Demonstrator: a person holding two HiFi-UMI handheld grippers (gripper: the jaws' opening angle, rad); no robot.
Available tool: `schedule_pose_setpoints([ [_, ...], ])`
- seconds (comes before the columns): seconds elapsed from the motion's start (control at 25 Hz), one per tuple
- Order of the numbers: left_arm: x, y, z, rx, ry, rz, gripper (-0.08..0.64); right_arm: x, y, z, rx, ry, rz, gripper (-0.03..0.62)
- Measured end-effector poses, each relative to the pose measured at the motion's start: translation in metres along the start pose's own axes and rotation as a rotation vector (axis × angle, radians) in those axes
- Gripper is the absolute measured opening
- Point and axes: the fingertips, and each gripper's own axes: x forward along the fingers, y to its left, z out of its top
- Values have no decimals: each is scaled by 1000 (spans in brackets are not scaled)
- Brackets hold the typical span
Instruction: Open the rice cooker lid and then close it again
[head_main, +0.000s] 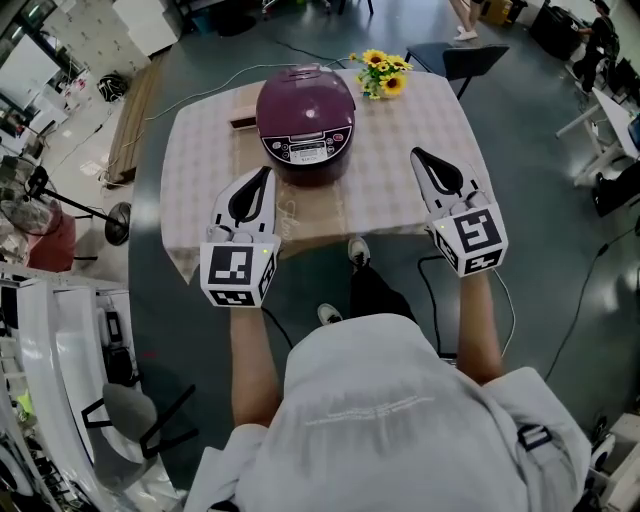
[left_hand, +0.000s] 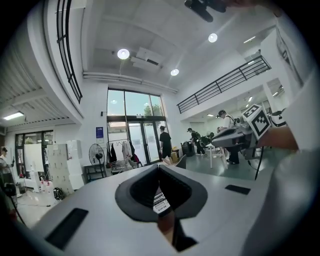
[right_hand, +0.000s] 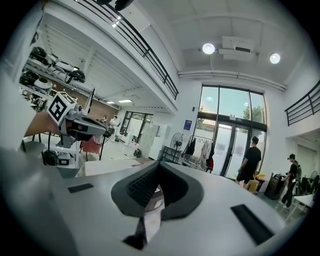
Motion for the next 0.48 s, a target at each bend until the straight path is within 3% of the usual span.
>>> schedule_pose_setpoints([
  [0.48, -12, 5, 21, 12, -44, -14, 17, -2, 14, 19, -19, -29, 20, 26],
])
